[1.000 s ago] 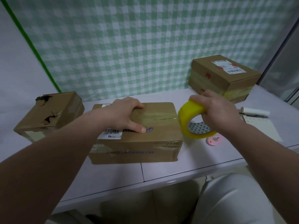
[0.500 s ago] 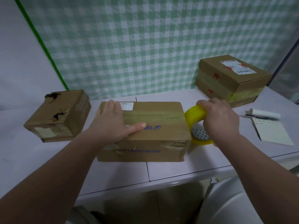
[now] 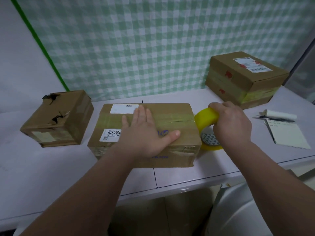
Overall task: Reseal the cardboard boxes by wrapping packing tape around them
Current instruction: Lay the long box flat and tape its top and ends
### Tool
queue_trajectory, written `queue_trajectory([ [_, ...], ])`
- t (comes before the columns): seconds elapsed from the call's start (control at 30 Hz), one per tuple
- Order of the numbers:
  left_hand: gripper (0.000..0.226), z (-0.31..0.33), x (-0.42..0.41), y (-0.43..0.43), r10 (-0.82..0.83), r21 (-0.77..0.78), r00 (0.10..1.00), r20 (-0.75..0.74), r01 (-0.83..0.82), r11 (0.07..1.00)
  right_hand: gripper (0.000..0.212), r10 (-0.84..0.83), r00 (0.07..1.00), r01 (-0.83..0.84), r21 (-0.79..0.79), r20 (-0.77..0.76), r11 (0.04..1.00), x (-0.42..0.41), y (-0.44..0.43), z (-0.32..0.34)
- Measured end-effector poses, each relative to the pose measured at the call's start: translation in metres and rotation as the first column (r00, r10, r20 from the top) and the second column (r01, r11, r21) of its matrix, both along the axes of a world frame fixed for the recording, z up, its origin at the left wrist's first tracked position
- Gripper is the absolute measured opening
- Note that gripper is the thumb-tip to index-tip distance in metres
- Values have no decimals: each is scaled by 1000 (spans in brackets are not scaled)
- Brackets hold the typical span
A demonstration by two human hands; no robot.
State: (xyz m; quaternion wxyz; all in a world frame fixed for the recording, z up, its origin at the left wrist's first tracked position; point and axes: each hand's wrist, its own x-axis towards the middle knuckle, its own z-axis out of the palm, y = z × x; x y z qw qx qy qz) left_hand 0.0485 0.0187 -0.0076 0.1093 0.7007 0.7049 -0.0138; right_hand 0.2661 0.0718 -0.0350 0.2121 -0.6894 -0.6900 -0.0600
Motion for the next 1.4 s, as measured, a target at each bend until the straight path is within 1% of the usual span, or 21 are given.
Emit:
queue_trajectory([
  [0.23, 113, -3, 58, 11, -157, 5, 988, -7, 157, 988, 55, 2, 1000, -2, -9, -9, 1000, 1, 1, -1],
  [0.37, 105, -1, 73, 13, -238, 21, 971, -1, 238, 971, 53, 2, 999, -2, -1, -33, 1000, 4, 1, -3],
  [0.5, 95, -1, 77, 13, -261, 5, 965, -17, 262, 965, 52, 11, 999, -10, 12, -50, 1000, 5, 3, -6],
  [0.6, 95, -2, 77, 13, -260, 5, 965, -21, 260, 966, 55, 12, 997, -11, 14, -75, 1000, 4, 4, -9],
  [0.73, 99, -6, 72, 14, -267, 28, 963, -34, 268, 963, 64, 42, 983, -32, 55, -180, 998, 6, 2, -13],
  [0.83, 96, -10, 70, 14, -264, 64, 964, -39, 266, 962, 66, 55, 942, -2, 156, -332, 988, 6, -3, -18],
  [0.9, 94, -10, 69, 13, -258, 92, 965, -49, 262, 961, 64, 32, 901, 50, 177, -432, 983, 4, -6, -19],
  [0.93, 93, -11, 69, 12, -254, 109, 966, -51, 258, 960, 63, -4, 880, 84, 148, -476, 985, 4, -8, -19],
  [1.03, 90, -10, 69, 9, -245, 150, 968, -54, 251, 956, 59, -205, 791, 227, -34, -576, 973, 5, -10, -18],
  [1.07, 89, -9, 68, 9, -243, 159, 969, -54, 248, 956, 58, -248, 755, 253, -80, -607, 964, 6, -10, -17],
  [1.1, 89, -8, 68, 9, -240, 166, 970, -51, 245, 955, 56, -266, 722, 262, -104, -638, 960, 7, -11, -16],
  [1.17, 89, -4, 65, 9, -229, 183, 973, -34, 231, 956, 52, -250, 687, 256, -95, -682, 962, 7, -12, -10],
  [1.23, 90, 3, 59, 10, -208, 199, 978, -3, 205, 958, 49, -216, 689, 250, -52, -691, 967, 4, -13, 3],
  [1.3, 90, 13, 53, 10, -186, 226, 982, 40, 172, 959, 47, -173, 715, 233, -3, -677, 973, 0, -12, 22],
  [1.4, 90, 36, 43, 11, -169, 292, 973, 158, 118, 949, 48, -77, 747, 184, 94, -660, 978, -10, -5, 61],
])
